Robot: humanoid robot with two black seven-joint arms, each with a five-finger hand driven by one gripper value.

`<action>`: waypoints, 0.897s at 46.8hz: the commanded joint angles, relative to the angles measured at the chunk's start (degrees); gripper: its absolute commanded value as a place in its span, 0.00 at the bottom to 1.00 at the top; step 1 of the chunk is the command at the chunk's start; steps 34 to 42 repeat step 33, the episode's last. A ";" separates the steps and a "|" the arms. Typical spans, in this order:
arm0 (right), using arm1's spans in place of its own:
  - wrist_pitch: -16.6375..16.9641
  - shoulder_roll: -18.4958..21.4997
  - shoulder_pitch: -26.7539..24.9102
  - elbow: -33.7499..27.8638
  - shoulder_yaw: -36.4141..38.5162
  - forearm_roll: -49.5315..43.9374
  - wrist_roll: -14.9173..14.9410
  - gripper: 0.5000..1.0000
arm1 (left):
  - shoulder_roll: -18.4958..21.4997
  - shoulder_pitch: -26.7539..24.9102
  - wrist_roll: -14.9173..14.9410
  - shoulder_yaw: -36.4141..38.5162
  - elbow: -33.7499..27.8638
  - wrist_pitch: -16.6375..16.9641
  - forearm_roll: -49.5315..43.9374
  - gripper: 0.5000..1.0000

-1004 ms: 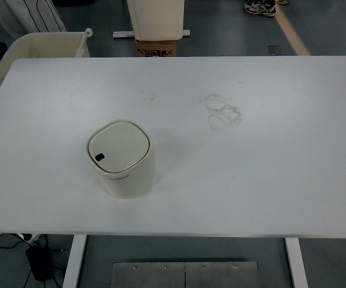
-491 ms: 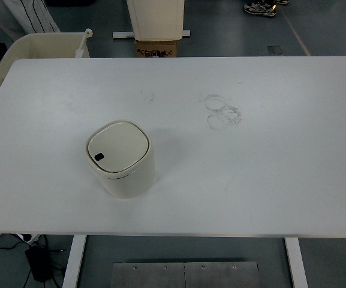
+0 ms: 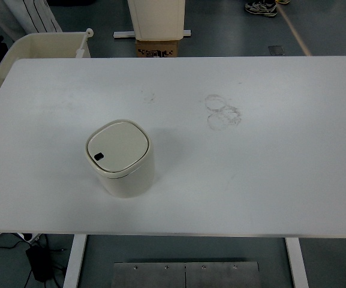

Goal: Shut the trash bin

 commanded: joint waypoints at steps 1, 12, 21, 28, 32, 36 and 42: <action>0.00 0.00 -0.11 -0.01 0.02 0.00 0.01 0.98 | -0.04 1.63 -0.36 -0.02 0.13 0.03 0.00 1.00; 0.00 0.00 -0.28 0.17 0.02 0.00 0.01 0.98 | -0.04 5.06 -1.50 -0.02 0.13 0.12 0.09 1.00; 0.00 0.00 -0.28 0.17 0.02 0.00 0.01 0.98 | 0.05 7.17 -1.59 -0.02 0.22 0.56 0.09 1.00; 0.00 0.00 -0.37 0.17 0.02 0.00 0.01 0.98 | 0.05 7.26 -1.59 -0.01 0.22 0.56 0.09 1.00; 0.00 0.00 -0.37 0.17 0.02 0.00 0.09 0.98 | -0.04 7.26 -1.59 -0.01 0.22 0.56 0.09 1.00; 0.00 0.00 -0.37 0.17 0.02 0.00 0.35 0.98 | -0.04 7.26 -1.59 0.07 0.22 0.56 0.09 1.00; 0.00 0.00 -0.37 0.17 0.02 0.00 0.35 0.98 | -0.04 7.26 -1.59 0.07 0.22 0.56 0.09 1.00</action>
